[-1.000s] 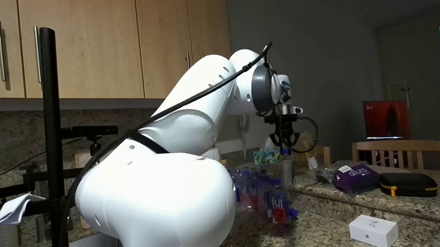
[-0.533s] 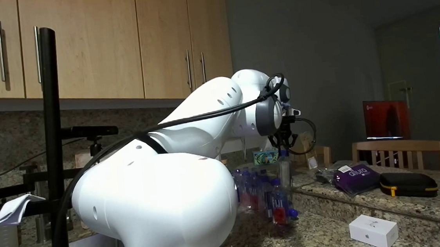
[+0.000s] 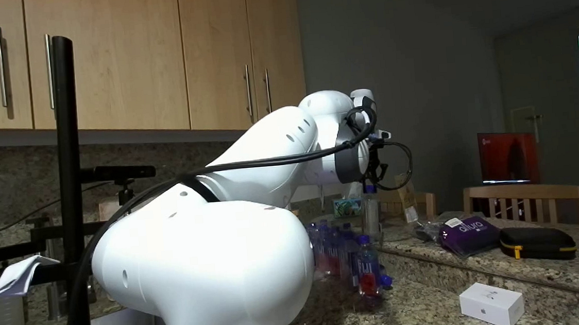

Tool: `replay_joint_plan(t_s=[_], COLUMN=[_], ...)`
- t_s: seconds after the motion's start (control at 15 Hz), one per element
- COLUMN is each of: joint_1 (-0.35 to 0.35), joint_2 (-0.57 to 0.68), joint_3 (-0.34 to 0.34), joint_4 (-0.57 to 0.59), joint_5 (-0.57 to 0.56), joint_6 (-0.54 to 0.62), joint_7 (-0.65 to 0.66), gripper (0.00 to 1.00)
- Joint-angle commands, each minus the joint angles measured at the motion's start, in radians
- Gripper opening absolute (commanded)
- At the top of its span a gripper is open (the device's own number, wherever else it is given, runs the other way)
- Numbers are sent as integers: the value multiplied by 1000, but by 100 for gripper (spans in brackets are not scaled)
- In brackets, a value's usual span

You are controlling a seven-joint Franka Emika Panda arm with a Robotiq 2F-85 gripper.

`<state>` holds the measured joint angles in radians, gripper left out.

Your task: Pick up the bottle from the bottom deck of the countertop and put it on the top deck of the countertop.

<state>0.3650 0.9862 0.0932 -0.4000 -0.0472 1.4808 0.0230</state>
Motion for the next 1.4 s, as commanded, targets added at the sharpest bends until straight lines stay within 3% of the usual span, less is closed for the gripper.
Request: replay_joint_plan(t_s=[0.0,0.2,0.33,0.53,0.6,0.67,0.73,0.93,1.0,1.07,1.27,1.33], joint_1=[3,9,7,8,11,11,11,16,18,19,23,15], joint_2=[13,46,42,42,113,115,46,48,50,50,56,128], joint_3=[-18,-40,-51,-71,-78,-83,-94,-114,-120,-125,-144,-129], joint_4=[-5,-8,-43,-70,53,54,-73,-71,-71,-71,-73,56], joint_5=[-15,-22,-19,-20,-24,-25,-23,-24,-25,-24,-20,-33], joint_6=[186,410,449,418,347,323,360,358,360,360,346,282], joint_7=[25,38,26,24,27,28,35,42,47,52,64,63], gripper=[14,14,14,14,14,14,13,13,59,60,79,84])
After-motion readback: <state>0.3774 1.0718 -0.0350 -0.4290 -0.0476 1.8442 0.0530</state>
